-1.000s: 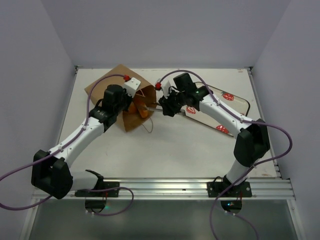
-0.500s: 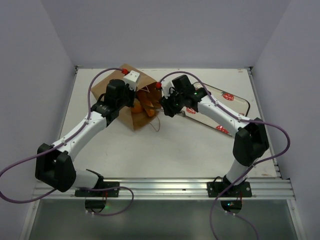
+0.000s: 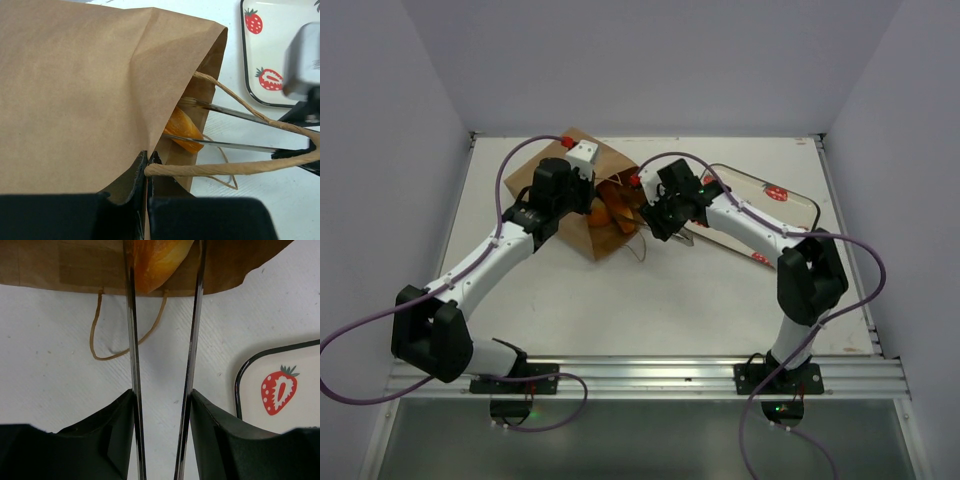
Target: Take the fake bread out of the paper bag
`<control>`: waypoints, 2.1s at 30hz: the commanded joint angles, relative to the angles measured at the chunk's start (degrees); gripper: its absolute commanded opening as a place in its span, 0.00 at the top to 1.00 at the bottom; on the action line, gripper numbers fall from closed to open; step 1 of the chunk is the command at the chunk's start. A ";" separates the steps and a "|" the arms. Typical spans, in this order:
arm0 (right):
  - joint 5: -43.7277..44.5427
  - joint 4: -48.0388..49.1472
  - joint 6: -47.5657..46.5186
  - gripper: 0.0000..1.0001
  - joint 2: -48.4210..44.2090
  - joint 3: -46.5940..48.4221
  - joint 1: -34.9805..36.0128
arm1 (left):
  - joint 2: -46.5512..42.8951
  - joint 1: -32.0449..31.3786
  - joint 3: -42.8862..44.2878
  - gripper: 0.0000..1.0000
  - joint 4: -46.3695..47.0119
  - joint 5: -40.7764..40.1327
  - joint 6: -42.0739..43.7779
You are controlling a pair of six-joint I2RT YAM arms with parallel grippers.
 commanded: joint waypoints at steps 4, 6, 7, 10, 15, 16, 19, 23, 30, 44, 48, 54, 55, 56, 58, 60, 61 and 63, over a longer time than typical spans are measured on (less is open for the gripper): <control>4.58 -1.56 4.50 0.51 3.75 3.40 0.53 | -0.27 0.19 2.86 1.00 4.84 2.59 -2.10; 3.89 -1.66 5.30 0.50 3.67 3.59 0.53 | -0.19 0.19 2.78 1.00 4.93 2.76 -2.01; 3.71 -1.66 5.65 0.50 3.41 3.41 0.53 | -0.27 0.19 2.78 1.00 4.93 2.85 -2.10; 3.79 -2.96 7.24 0.49 3.23 4.28 0.44 | -0.45 0.19 2.60 1.00 5.10 2.94 -1.93; 3.44 -4.12 8.03 0.49 2.80 4.82 0.53 | -0.71 0.19 2.16 1.00 5.19 3.03 -1.58; 3.18 -4.12 8.12 0.49 2.44 4.73 0.53 | -0.80 0.19 2.07 1.00 5.10 2.85 -1.49; 2.83 -4.20 8.47 0.49 0.86 4.55 0.53 | -0.98 0.28 1.72 1.00 5.10 2.68 -1.31; 1.86 -5.08 8.82 0.47 -0.63 4.91 0.53 | -1.24 0.28 1.55 1.00 5.10 2.59 -1.22; 1.51 -6.58 8.91 0.45 -1.69 5.70 0.97 | -1.51 0.28 1.55 1.00 5.37 3.11 -1.31; 4.76 -6.40 10.05 0.45 2.00 6.75 2.02 | -2.73 0.28 0.67 1.00 5.28 3.47 -0.96; 4.85 -6.49 10.05 0.53 2.53 7.45 1.94 | -3.00 0.37 0.32 1.00 5.28 3.47 -0.70; 4.59 -6.49 8.73 0.82 0.60 6.75 2.02 | -2.82 0.63 0.05 1.00 5.63 3.29 -0.43; 4.41 -6.49 8.38 0.93 -0.01 6.32 2.02 | -2.74 0.72 0.05 1.00 5.63 3.20 -0.43; 3.89 -6.49 7.86 0.99 -0.63 6.05 1.94 | -2.65 0.72 0.14 1.00 5.72 3.20 -0.52; 3.01 -6.49 7.07 1.00 -3.25 5.52 1.93 | -2.39 0.81 0.49 1.00 5.72 2.77 -0.61; 0.82 -6.66 5.31 1.00 -7.28 3.77 1.85 | -1.16 1.16 1.54 1.00 6.07 2.33 -1.48; 0.81 -6.67 5.31 1.00 -7.31 3.76 1.85 | -1.15 1.16 1.81 1.00 6.07 2.24 -1.49; 0.37 -7.36 4.26 1.00 -10.12 2.89 1.76 | -0.19 1.33 2.51 1.00 6.68 2.23 -2.62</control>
